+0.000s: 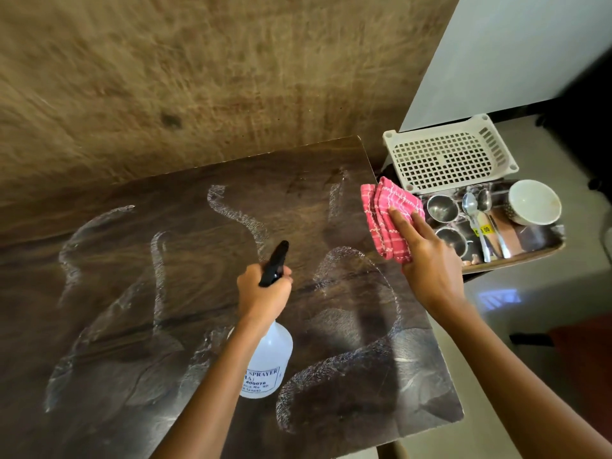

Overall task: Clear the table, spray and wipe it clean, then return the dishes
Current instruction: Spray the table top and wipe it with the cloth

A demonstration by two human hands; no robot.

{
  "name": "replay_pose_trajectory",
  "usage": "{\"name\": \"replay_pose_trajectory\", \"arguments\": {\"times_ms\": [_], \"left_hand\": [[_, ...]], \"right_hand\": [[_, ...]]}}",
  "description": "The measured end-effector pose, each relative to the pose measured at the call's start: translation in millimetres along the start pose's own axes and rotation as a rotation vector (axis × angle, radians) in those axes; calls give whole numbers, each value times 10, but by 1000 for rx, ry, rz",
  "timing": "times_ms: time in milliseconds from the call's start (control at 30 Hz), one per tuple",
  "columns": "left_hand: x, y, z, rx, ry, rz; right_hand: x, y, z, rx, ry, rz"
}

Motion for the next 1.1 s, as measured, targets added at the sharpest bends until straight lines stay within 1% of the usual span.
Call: {"name": "replay_pose_trajectory", "arguments": {"times_ms": [100,167,367,433,600,700,833,900,1000,1067,1100], "left_hand": [[90,-47,-65,-86,-100,-30],[127,-78,-100,-95,-129,-24],[111,-135,-187,-136,-124,1],[88,-134,-193,-141,-118,-10],[-32,-100,-114,-126,-120,-80],[-137,-18,-31,-81,-71,-150],[-396,132,97,13,119,-234],[-521,219,133,74,151,-328],[-768,311,160,165,252,-478],[-982,377,145,225,335,-539],[-1080,420,129,238,367,-562]], "right_hand": [[64,35,-22,0,16,-6],[105,66,-36,-11,13,-39],[177,102,-89,-22,34,-59],[178,114,-121,-21,34,-74],[155,107,-238,-14,44,-44],[113,97,-321,-33,37,-37],[-22,23,-464,-150,75,-16],[-161,-4,-563,-185,56,-4],[-410,-48,-743,-153,24,8],[-621,-142,-819,-121,3,-14],[-729,-216,-855,-96,-37,-20]]}}
Point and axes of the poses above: each hand's wrist, its own x-axis away from the middle knuckle, its own z-axis out of the back of the hand, y = z × x, the point moved 1 cm from there along -x, towards the middle knuckle, and after that the axes turned 3 degrees about -z, right-handed, at the moved point
